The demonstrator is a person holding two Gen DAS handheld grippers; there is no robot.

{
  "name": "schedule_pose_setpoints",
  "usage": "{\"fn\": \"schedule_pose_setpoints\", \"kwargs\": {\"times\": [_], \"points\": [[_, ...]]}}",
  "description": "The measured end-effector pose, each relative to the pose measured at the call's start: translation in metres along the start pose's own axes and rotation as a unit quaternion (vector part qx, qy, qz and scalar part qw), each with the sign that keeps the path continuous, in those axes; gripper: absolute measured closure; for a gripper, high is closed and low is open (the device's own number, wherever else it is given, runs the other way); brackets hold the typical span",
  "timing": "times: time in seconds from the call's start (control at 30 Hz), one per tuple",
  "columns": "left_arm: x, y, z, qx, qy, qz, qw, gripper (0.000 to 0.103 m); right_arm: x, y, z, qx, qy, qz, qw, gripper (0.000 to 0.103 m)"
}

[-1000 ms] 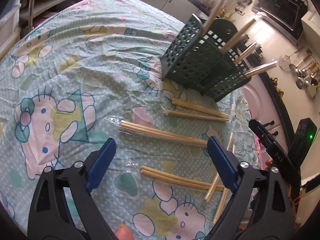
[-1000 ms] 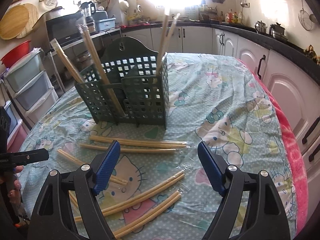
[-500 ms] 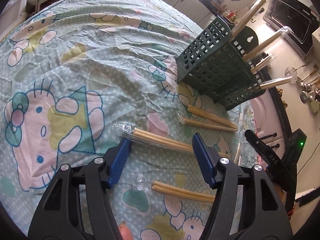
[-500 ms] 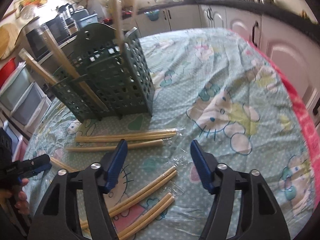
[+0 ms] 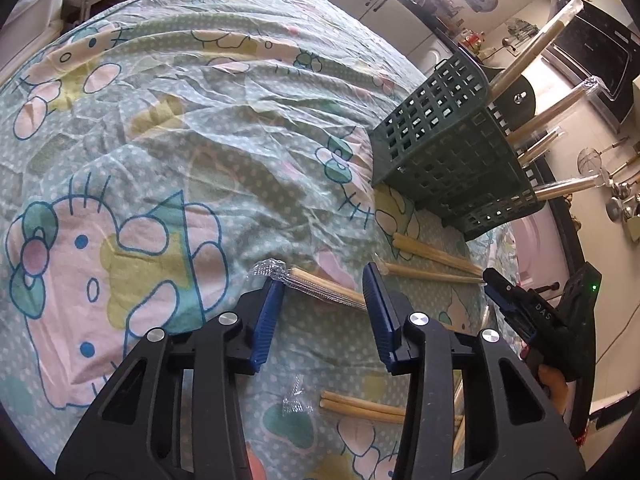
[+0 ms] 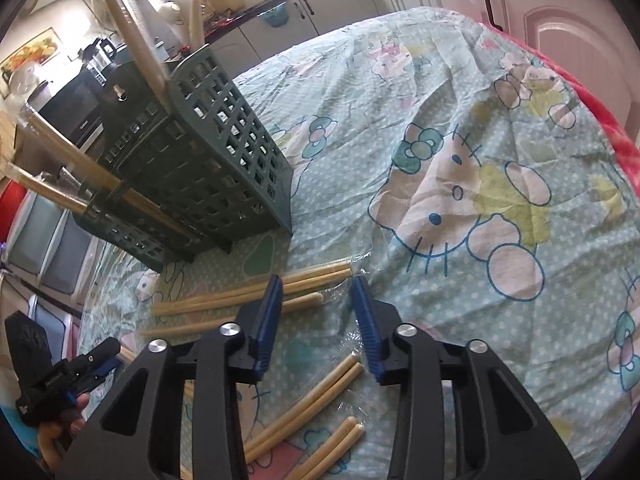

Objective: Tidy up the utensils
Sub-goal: 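Lower the open left tool toward the wrapped chopstick bundle on the cloth, then close the left tool on a chopstick while the right tool grasps another chopstick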

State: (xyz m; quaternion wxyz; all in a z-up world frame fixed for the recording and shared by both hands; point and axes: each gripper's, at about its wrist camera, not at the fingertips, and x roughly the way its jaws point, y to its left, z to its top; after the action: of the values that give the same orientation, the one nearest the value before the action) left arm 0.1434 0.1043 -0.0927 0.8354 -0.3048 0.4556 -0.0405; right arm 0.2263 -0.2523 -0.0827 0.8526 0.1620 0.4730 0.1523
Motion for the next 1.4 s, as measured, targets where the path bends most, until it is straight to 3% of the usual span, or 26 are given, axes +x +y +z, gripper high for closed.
{"fn": "schedule_pose_setpoints", "kwargs": {"times": [0.23,0.4,0.93,1.4], "points": [[0.003,0.004,0.004,-0.007,-0.004,0.005,1.0000,0.079,0.003,-0.005,0.001,0.002,-0.002,-0.008,1.000,0.095],[0.004,0.006,0.005,-0.010,-0.005,0.006,0.9999,0.081,-0.001,-0.005,0.000,-0.002,-0.007,-0.009,1.000,0.099],[-0.005,0.010,0.006,-0.008,-0.013,-0.004,0.9999,0.092,-0.036,0.020,-0.001,-0.050,-0.050,-0.004,0.997,0.100],[-0.048,-0.029,0.013,0.060,-0.077,-0.021,0.9950,0.096,-0.070,0.063,-0.002,-0.129,-0.100,0.014,0.986,0.100]]}}
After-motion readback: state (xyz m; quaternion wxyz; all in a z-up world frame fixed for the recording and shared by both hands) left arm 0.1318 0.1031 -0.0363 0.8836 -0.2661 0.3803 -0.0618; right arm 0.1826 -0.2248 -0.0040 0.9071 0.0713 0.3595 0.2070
